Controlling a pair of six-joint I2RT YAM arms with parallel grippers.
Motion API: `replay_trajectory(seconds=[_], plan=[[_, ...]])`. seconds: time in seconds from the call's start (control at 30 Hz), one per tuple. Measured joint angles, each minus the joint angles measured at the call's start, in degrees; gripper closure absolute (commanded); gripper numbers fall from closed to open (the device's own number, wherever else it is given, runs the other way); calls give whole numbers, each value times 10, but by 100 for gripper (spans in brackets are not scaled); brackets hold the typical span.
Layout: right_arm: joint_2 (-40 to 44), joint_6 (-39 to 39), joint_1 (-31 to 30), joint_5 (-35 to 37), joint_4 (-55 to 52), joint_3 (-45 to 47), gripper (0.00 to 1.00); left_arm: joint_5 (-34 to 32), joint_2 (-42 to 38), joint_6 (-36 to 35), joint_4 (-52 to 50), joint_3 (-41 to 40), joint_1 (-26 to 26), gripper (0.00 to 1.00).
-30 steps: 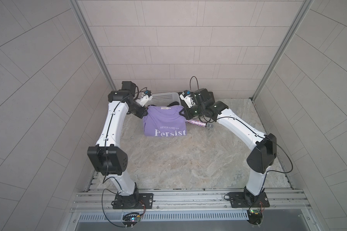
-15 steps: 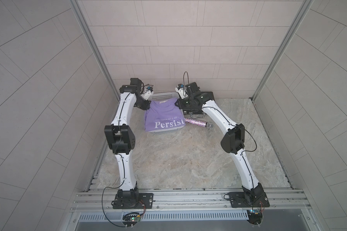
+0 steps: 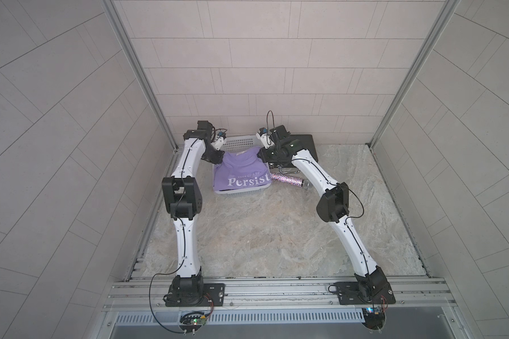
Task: Put the folded t-shirts into the basket
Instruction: Place the T-shirt in the bin.
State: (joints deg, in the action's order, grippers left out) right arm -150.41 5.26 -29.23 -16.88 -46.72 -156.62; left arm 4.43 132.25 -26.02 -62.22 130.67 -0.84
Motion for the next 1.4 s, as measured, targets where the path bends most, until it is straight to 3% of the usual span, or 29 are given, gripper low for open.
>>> replay_trajectory(seconds=[0.47,0.67,1.17,1.4], plan=[[-31,-50,3,21,22,-25,88,-31,20,27,26,13,4,100],[-37,-61,3,28,34,-31,79,-45,21,38,34,13,6,97],[3,-94,3,41,28,-8,35,-59,-18,62,54,5,6,37],[61,-111,4,38,12,-2,22,-31,-115,66,75,-51,12,27]])
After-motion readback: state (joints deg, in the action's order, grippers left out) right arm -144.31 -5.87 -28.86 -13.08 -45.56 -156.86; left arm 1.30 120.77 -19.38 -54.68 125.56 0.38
